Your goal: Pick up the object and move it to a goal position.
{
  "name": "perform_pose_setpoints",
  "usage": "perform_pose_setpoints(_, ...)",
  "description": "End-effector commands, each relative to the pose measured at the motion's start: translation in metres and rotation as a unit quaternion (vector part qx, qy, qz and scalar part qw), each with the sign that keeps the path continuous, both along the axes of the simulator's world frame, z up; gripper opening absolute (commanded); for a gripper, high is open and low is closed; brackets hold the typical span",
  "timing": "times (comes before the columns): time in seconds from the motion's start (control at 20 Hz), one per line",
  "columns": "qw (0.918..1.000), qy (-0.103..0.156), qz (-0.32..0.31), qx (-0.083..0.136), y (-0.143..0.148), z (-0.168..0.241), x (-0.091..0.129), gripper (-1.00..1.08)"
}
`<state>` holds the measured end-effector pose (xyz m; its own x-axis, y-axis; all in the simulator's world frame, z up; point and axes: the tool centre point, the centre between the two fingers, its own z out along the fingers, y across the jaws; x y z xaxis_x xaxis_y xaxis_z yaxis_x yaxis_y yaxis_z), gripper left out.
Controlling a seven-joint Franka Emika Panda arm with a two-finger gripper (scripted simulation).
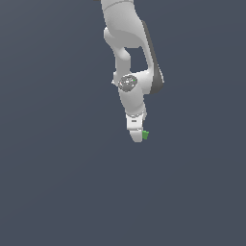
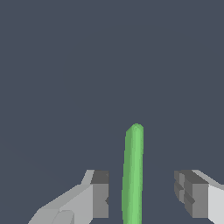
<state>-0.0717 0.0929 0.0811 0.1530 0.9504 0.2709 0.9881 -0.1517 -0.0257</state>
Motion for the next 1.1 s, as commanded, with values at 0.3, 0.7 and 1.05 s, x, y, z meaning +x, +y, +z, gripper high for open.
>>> perform_pose_setpoints(0.3, 1.0, -0.003, 0.008, 0.001, 0.001, -0.001, -0.001, 0.28)
perform_pose_setpoints(0.7, 0.9999, -0.004, 0.01, 0.001, 0.008, -0.023, -0.001, 0.28)
perform_pose_setpoints(1.05, 0.9999, -0.004, 0.01, 0.001, 0.008, -0.026, -0.001, -1.0)
